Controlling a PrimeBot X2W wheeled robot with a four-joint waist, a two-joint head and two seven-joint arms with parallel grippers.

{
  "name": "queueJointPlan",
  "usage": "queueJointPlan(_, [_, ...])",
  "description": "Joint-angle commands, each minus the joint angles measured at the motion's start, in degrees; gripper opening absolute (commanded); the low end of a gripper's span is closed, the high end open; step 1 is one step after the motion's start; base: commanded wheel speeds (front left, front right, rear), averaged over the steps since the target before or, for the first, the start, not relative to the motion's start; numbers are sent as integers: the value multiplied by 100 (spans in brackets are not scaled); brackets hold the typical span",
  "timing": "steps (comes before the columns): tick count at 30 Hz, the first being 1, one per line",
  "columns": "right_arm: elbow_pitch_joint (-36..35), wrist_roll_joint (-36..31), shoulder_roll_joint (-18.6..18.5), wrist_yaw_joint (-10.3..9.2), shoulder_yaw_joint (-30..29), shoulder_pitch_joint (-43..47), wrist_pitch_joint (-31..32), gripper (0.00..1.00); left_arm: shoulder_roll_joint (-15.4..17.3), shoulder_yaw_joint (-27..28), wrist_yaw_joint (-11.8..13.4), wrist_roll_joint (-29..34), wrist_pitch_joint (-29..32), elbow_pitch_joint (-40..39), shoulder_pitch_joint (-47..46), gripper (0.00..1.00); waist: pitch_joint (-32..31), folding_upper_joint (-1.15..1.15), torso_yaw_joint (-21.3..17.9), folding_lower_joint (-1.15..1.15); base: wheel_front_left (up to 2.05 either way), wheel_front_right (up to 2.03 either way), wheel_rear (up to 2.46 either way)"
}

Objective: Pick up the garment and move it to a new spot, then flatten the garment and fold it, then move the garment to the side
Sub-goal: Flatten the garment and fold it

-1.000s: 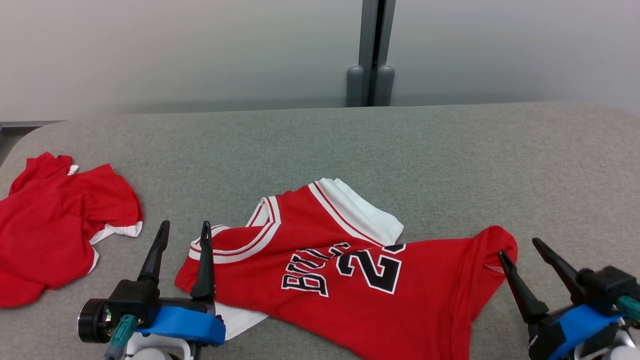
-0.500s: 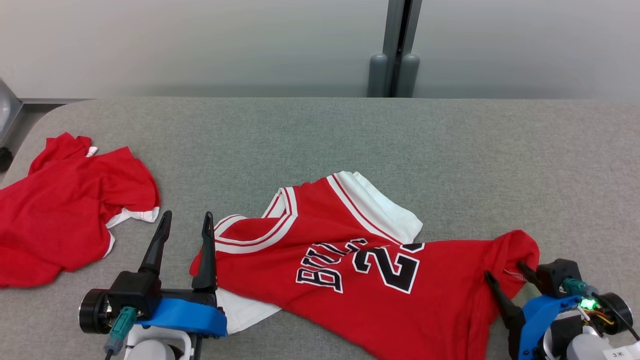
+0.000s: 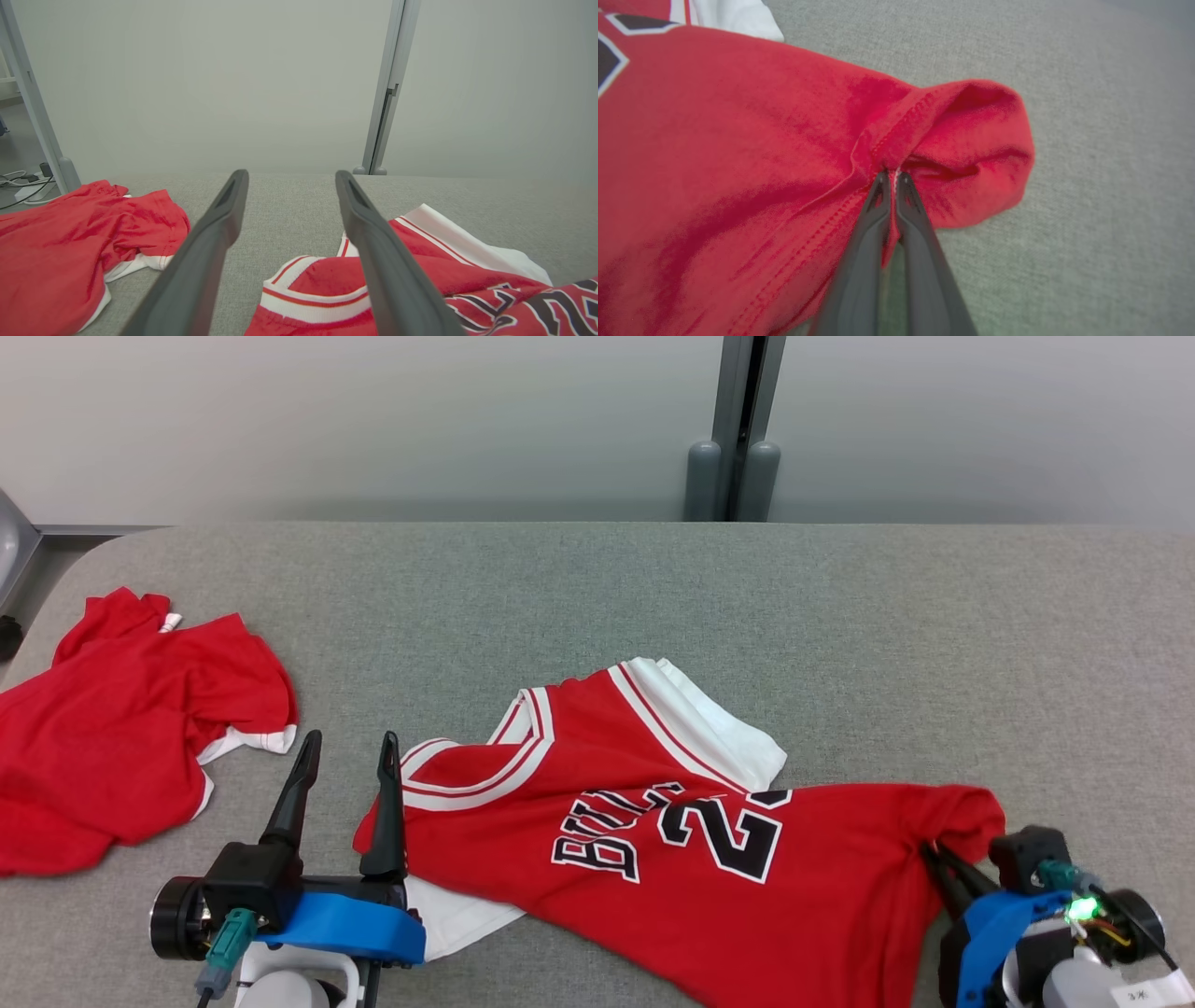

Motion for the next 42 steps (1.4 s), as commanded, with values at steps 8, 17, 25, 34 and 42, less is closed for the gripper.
queueJointPlan(8, [40,-92,-78,0,-86,-1145,-477,0,-4,-32,-28,6,-14,24,-137,100,31,0,140,0,0,0,0])
queueJointPlan(17, [897,-56,-55,-1,-142,-2386,-775,0,-5,-117,30,-87,-14,29,-239,100,111,0,498,0,0,0,0])
queueJointPlan(25, [1615,212,148,0,-2,-2260,-851,100,-4,-59,60,-65,-14,5,-94,100,32,0,411,0,0,0,0])
queueJointPlan(34, [-1,501,-204,0,-735,-1145,-871,100,37,148,31,61,-15,-68,154,100,-255,0,35,0,0,0,0])
queueJointPlan(42, [-1917,182,250,0,-1717,337,-872,100,59,284,-8,103,-15,-105,413,100,-463,0,-195,0,0,0,0])
